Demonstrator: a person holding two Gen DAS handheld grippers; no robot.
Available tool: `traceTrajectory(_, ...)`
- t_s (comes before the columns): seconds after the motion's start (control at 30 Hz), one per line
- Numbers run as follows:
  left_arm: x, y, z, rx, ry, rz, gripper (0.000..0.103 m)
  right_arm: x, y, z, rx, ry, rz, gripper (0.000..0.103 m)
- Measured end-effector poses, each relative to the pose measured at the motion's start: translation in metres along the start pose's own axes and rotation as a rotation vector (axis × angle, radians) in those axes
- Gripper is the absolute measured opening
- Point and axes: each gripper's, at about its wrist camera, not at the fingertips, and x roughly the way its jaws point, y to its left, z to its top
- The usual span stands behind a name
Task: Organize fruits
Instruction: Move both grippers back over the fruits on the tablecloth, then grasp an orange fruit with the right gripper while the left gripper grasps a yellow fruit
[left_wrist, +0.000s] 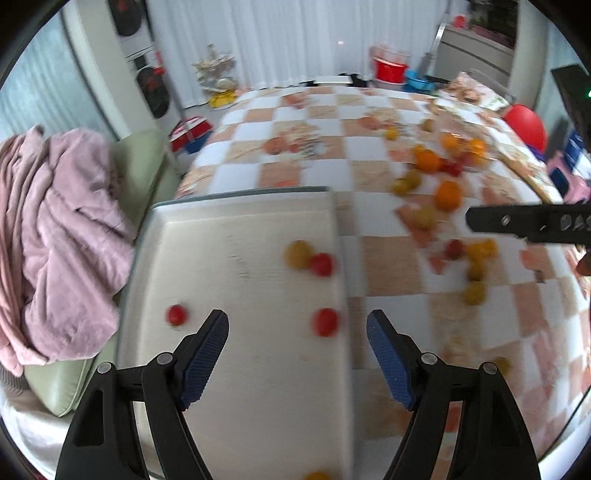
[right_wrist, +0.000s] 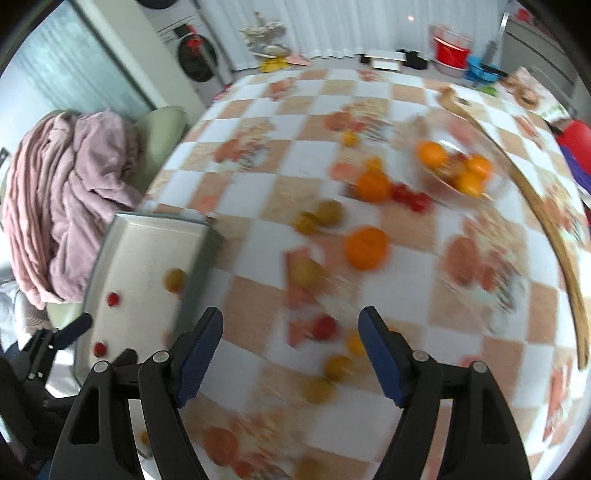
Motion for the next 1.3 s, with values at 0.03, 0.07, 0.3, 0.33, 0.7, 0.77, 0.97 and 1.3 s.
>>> traceTrajectory(0.03, -0.002, -0.01, 0.0, 0.011, -0.001, -0.016, 0.078, -0.002, -0.007, -0.006, 0.007, 0.005, -0.013, 0.079)
traceTrajectory(0.07, -0.003, -0.019, 0.0, 0.019, 0.001, -0.036, 0.078, -0.003, -0.015, -0.012, 0.013, 0.01, -0.028, 0.079)
traceTrajectory(0.3, 0.006, -0.075, -0.003, 0.08, 0.024, -0.116, 0.078, 0.004, -0.057, -0.04, -0.006, 0.052, -0.113, 0.079)
traceTrajectory(0.33, 0.007, -0.081, -0.004, 0.084, 0.028, -0.124, 0.078, 0.005, -0.061, -0.041, -0.012, 0.056, -0.118, 0.078)
traceTrajectory(0.7, 0.001, -0.132, -0.032, 0.072, 0.073, -0.187, 0.078, 0.025, -0.066, -0.038, -0.158, 0.073, -0.062, 0.06)
traceTrajectory(0.77, 0.005, -0.138, -0.033, 0.056, 0.076, -0.183, 0.078, 0.03, -0.064, -0.036, -0.197, 0.076, -0.051, 0.06)
traceTrajectory(0.97, 0.019, -0.16, -0.039, 0.054, 0.091, -0.155, 0.078, 0.041, -0.058, -0.027, -0.275, 0.06, -0.035, 0.06)
traceTrajectory(1.3, 0.028, -0.179, -0.05, 0.061, 0.122, -0.105, 0.068, 0.046, -0.048, -0.022, -0.374, 0.049, 0.02, 0.029)
